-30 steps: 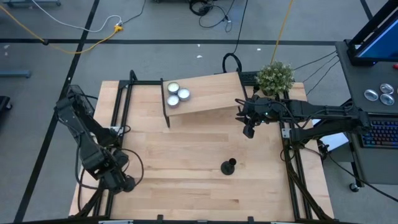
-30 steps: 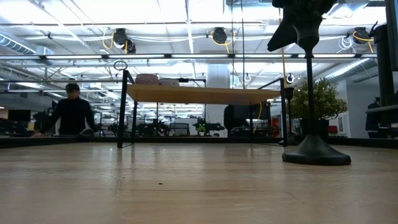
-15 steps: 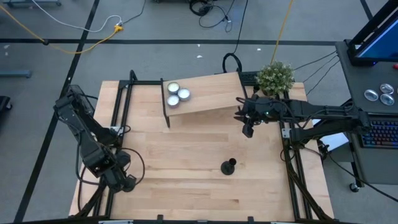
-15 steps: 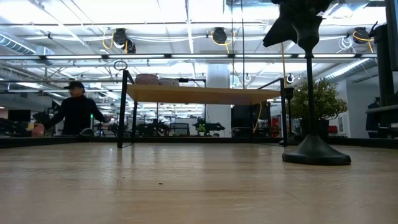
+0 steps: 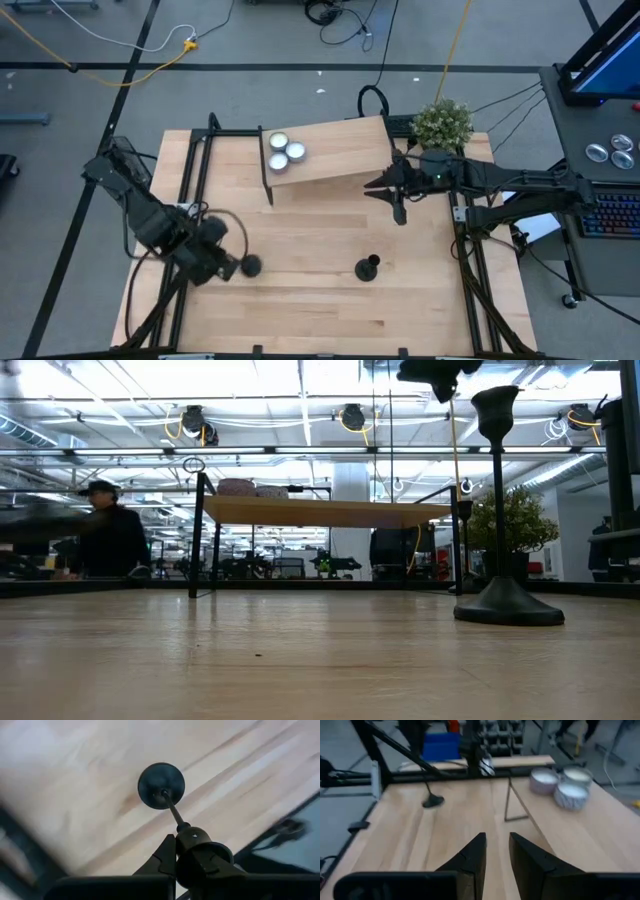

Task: Pick & Place candle stick holders
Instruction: Put the bottom left black candle holder on the shelf

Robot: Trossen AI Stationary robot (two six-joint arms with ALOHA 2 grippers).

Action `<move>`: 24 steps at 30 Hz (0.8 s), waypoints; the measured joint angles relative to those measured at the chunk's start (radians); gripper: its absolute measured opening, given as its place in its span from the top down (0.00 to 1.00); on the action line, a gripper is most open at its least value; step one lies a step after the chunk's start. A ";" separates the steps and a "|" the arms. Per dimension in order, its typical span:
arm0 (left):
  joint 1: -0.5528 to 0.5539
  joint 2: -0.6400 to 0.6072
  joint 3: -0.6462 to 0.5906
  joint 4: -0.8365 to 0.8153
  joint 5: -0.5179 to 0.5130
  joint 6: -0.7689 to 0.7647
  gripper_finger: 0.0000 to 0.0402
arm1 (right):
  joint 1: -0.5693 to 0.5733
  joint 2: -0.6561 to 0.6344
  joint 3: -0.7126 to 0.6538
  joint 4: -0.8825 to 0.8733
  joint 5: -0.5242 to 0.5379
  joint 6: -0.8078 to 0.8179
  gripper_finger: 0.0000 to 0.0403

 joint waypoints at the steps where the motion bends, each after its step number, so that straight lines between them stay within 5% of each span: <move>1: 0.027 0.000 0.018 0.007 -0.012 0.041 0.97 | 0.000 0.000 0.000 0.015 -0.004 -0.011 0.81; 7: 0.219 0.001 0.112 0.027 -0.063 0.329 0.97 | 0.035 0.022 0.000 0.165 -0.006 -0.053 0.81; 14: 0.441 0.005 0.144 0.277 -0.006 0.685 0.97 | 0.110 0.140 0.048 0.303 -0.031 -0.118 0.79; 24: 0.606 0.101 0.145 0.484 0.109 0.924 0.97 | 0.139 0.359 0.210 0.242 -0.026 -0.145 0.67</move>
